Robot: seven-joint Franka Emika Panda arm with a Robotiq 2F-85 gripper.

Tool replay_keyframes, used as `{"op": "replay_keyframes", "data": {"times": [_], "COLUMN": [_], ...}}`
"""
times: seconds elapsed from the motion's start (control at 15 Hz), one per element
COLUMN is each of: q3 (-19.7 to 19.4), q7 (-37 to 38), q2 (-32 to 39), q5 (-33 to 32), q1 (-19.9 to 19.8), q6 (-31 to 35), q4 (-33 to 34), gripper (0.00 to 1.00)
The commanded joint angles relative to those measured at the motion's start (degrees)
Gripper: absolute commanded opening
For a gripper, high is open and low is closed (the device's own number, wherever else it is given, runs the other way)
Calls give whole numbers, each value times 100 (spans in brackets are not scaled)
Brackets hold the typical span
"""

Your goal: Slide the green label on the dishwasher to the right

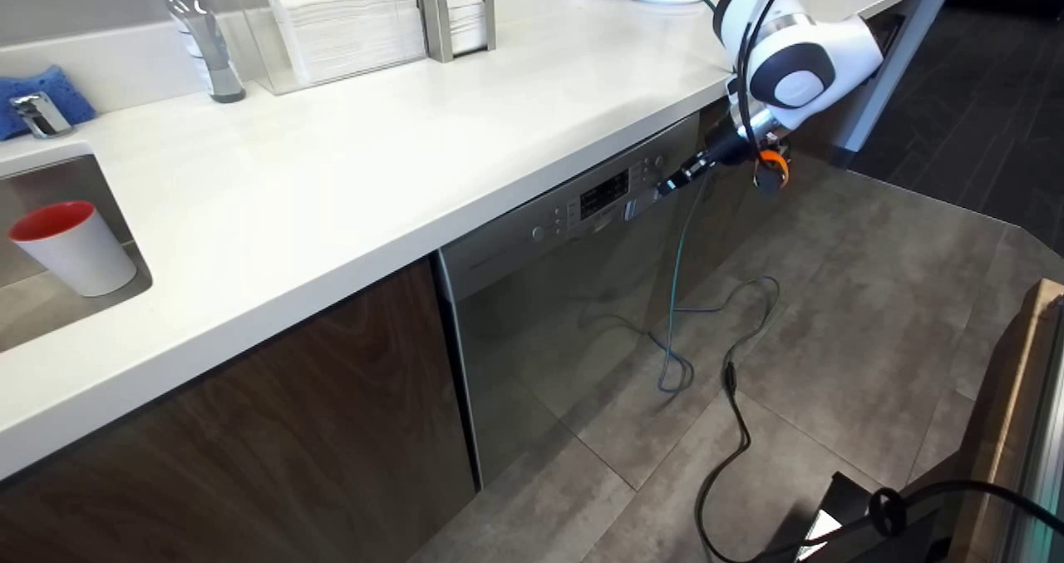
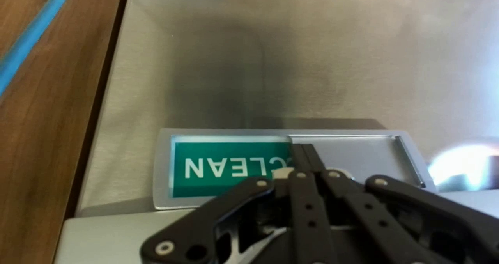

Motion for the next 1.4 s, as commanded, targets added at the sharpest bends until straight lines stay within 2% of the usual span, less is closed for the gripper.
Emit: {"op": "replay_keyframes", "data": {"times": [0.0,0.67,1.33], "q3": [-56,-254,-363], "q7": [-366,-869,-1141], "q2": [36,29,122], "q5": [430,980,1266], "q1": [68,90,101], "q6": [205,368,551], "q4": [165,245,469], "gripper": [0,0,0]}}
